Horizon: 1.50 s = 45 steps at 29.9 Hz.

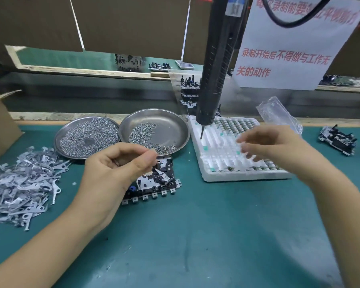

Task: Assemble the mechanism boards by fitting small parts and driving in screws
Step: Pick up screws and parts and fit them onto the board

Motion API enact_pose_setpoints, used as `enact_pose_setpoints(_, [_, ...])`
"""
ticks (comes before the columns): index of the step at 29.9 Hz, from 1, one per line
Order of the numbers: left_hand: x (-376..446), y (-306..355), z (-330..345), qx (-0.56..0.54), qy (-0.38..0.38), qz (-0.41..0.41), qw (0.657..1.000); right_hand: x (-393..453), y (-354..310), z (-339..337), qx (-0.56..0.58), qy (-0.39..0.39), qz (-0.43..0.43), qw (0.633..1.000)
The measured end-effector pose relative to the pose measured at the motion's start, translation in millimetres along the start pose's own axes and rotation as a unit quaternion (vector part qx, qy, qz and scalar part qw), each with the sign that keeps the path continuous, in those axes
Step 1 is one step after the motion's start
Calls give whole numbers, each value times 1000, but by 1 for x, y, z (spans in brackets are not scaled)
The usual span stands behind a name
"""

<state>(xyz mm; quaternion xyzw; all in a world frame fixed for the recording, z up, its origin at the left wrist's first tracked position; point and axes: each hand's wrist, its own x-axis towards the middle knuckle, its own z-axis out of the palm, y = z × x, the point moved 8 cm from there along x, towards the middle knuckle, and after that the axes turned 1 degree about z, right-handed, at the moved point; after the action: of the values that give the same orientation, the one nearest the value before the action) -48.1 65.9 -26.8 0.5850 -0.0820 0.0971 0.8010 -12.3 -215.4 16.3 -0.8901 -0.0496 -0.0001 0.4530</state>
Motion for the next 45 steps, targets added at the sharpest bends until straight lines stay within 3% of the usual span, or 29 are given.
enact_pose_setpoints(3, [0,-5,-1,-35,9,-15,999,2,27,-24,-197,2,3,980])
enact_pose_setpoints(6, [1,-10,-4,-53,32,-35,997,1,41,-16,-253,-41,-15,966])
enact_pose_setpoints(10, [2,-14,-8,-25,50,-47,997,5,48,-16,-326,-18,-45,944])
enact_pose_setpoints(13, [3,-16,-10,-32,65,-58,996,4,52,-12,-370,-43,-52,927])
enact_pose_setpoints(17, [3,-17,-11,-35,71,-58,995,1,56,-5,-495,-82,-79,861])
enact_pose_setpoints(19, [3,-15,-12,-33,73,-54,995,0,57,-4,-512,-84,-106,848])
enact_pose_setpoints(23, [4,-15,-16,-19,84,-47,995,-4,54,-10,-418,-81,-153,892])
enact_pose_setpoints(26, [5,-18,-19,-19,84,-60,994,-11,47,-21,-333,-20,-189,924])
enact_pose_setpoints(29, [5,-20,-17,-14,76,-57,995,-16,42,-39,-154,66,-142,976])
enact_pose_setpoints(31, [4,-19,-15,11,73,-43,996,-18,32,-27,-18,60,-104,993])
enact_pose_setpoints(37, [2,-7,-11,92,66,9,994,-9,-26,75,280,-44,-105,953])
enact_pose_setpoints(45, [0,3,-10,167,59,75,981,5,-39,139,359,-52,-87,928])
